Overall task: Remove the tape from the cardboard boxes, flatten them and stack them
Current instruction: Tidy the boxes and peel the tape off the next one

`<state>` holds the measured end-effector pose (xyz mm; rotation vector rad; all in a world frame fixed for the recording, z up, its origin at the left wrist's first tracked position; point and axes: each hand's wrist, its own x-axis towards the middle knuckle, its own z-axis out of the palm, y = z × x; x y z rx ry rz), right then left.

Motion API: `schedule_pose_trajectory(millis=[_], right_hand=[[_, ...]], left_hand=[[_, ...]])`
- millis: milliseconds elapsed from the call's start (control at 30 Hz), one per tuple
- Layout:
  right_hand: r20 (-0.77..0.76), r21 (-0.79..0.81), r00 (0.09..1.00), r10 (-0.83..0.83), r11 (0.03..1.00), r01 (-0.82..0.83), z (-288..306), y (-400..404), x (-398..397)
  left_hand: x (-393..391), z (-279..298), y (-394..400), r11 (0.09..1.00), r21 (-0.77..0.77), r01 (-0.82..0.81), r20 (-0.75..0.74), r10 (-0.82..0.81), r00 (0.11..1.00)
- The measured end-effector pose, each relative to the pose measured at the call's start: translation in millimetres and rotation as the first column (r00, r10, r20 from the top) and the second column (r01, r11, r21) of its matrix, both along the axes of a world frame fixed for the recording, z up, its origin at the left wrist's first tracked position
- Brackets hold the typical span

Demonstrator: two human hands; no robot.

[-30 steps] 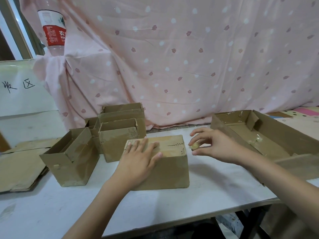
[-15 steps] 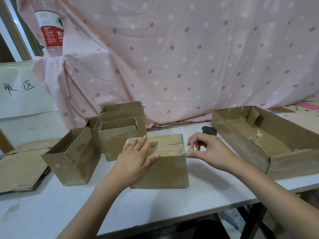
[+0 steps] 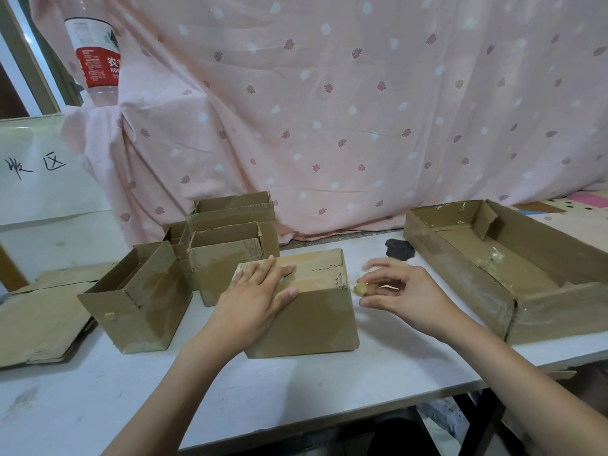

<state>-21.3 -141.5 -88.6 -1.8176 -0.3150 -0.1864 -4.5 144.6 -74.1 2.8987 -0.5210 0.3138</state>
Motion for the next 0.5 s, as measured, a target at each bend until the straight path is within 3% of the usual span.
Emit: schedule_pose_trajectory(millis=[267, 367, 500], right_hand=[[0.062, -0.086, 0.998, 0.002, 0.996, 0.004, -4, 1, 1], [-0.004, -0.027, 1.0, -0.009, 1.0, 0.009, -4, -5, 4], [0.016, -0.058, 0.998, -0.069, 0.996, 0.069, -1, -10, 2]], left_hand=[[1, -1, 0, 1.0, -0.005, 0.002, -0.013, -0.002, 1.0], [4, 0, 4, 0.999, -0.028, -0.016, -0.023, 0.015, 1.0], [1, 3, -4, 0.999, 0.049, 0.005, -0.08, -0.001, 0.997]])
